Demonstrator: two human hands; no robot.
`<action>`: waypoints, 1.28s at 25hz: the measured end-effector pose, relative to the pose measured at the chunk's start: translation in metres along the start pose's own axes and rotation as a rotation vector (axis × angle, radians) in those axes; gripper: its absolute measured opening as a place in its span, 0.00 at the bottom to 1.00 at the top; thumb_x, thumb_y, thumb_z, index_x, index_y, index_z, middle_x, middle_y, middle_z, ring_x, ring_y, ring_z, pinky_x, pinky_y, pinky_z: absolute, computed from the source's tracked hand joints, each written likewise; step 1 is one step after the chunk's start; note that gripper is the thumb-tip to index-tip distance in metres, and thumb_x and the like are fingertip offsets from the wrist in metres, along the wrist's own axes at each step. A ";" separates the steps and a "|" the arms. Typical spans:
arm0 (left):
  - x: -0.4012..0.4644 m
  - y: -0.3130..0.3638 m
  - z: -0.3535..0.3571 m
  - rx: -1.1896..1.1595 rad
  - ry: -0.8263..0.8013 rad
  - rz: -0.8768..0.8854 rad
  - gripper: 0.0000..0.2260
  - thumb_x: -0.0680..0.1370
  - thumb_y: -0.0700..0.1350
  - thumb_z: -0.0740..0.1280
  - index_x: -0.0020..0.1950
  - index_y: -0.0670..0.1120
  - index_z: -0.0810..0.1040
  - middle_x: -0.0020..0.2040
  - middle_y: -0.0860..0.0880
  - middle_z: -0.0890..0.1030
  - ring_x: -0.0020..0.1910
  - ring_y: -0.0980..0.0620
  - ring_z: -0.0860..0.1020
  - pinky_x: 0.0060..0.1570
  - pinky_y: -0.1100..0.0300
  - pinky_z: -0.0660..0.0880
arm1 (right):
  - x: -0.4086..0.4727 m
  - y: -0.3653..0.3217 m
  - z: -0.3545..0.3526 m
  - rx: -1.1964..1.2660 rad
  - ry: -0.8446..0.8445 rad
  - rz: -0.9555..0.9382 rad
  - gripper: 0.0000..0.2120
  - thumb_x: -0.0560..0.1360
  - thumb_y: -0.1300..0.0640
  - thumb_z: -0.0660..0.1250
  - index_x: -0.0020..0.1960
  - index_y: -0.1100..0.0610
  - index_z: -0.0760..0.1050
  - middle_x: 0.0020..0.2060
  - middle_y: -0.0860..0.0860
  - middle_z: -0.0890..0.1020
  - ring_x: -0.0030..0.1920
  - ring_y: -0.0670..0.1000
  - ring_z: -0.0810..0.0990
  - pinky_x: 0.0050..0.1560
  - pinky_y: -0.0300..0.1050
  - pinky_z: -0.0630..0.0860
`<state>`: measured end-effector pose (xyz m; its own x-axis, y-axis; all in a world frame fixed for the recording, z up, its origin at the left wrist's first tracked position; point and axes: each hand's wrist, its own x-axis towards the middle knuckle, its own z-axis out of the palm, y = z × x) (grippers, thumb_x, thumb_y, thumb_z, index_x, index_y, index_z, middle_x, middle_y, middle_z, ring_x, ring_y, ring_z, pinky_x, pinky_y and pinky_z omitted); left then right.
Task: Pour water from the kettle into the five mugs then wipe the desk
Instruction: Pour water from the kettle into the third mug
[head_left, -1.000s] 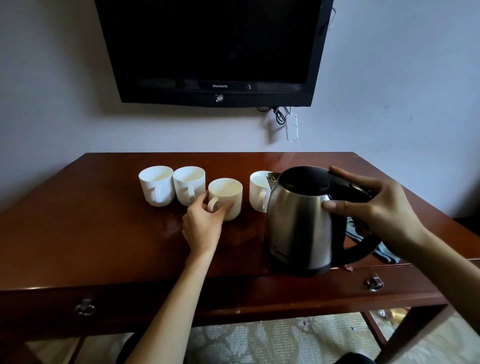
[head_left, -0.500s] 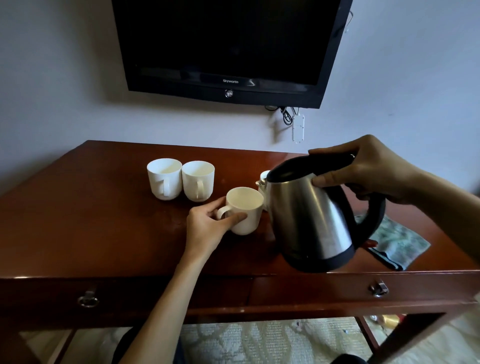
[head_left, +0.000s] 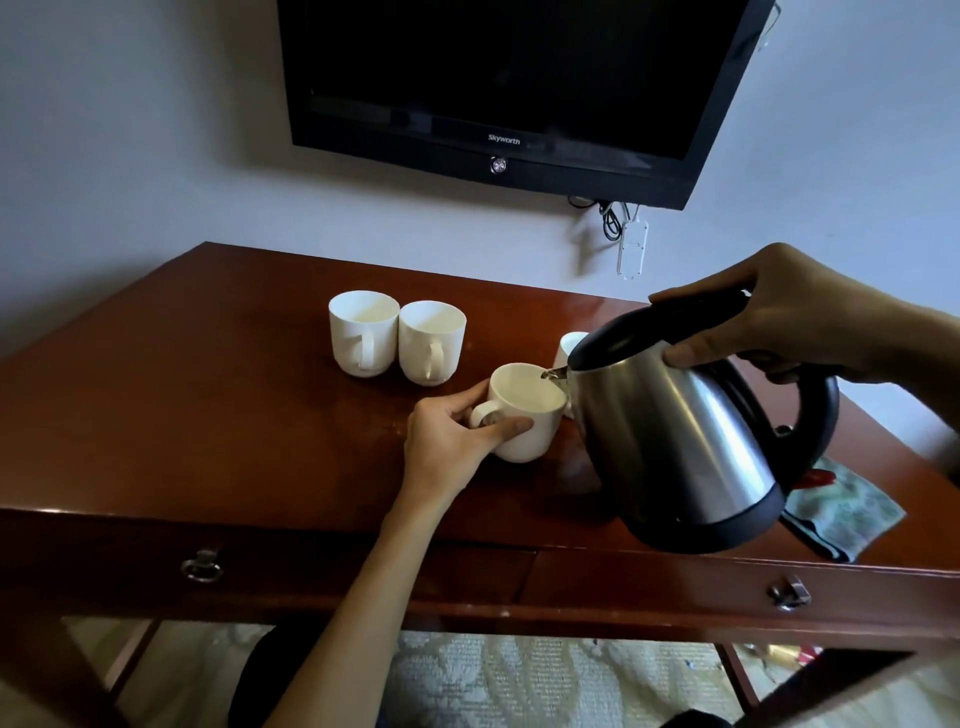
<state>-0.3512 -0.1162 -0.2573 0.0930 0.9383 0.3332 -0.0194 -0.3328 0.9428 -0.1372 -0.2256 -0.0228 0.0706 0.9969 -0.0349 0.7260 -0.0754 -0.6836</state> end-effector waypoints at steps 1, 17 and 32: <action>0.001 -0.001 0.000 -0.002 -0.007 0.003 0.36 0.61 0.61 0.81 0.64 0.46 0.84 0.56 0.53 0.87 0.57 0.58 0.84 0.58 0.47 0.82 | -0.001 0.000 0.000 -0.005 -0.002 0.003 0.26 0.58 0.56 0.82 0.57 0.50 0.86 0.21 0.50 0.63 0.20 0.49 0.59 0.23 0.37 0.60; -0.003 0.004 -0.002 0.004 -0.006 -0.011 0.40 0.60 0.66 0.80 0.66 0.46 0.82 0.56 0.52 0.87 0.55 0.55 0.85 0.54 0.47 0.83 | -0.003 -0.003 0.001 -0.036 -0.029 0.024 0.28 0.55 0.53 0.82 0.56 0.49 0.86 0.22 0.53 0.62 0.22 0.52 0.58 0.23 0.41 0.61; -0.005 0.009 0.000 0.003 -0.006 -0.001 0.32 0.65 0.52 0.82 0.67 0.43 0.81 0.58 0.50 0.86 0.57 0.57 0.84 0.55 0.51 0.83 | -0.001 -0.001 -0.002 -0.052 -0.035 0.020 0.25 0.61 0.58 0.82 0.58 0.50 0.85 0.21 0.54 0.64 0.21 0.51 0.60 0.22 0.40 0.63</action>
<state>-0.3518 -0.1239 -0.2506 0.0989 0.9381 0.3318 -0.0160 -0.3319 0.9432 -0.1366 -0.2268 -0.0205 0.0620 0.9953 -0.0746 0.7596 -0.0955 -0.6434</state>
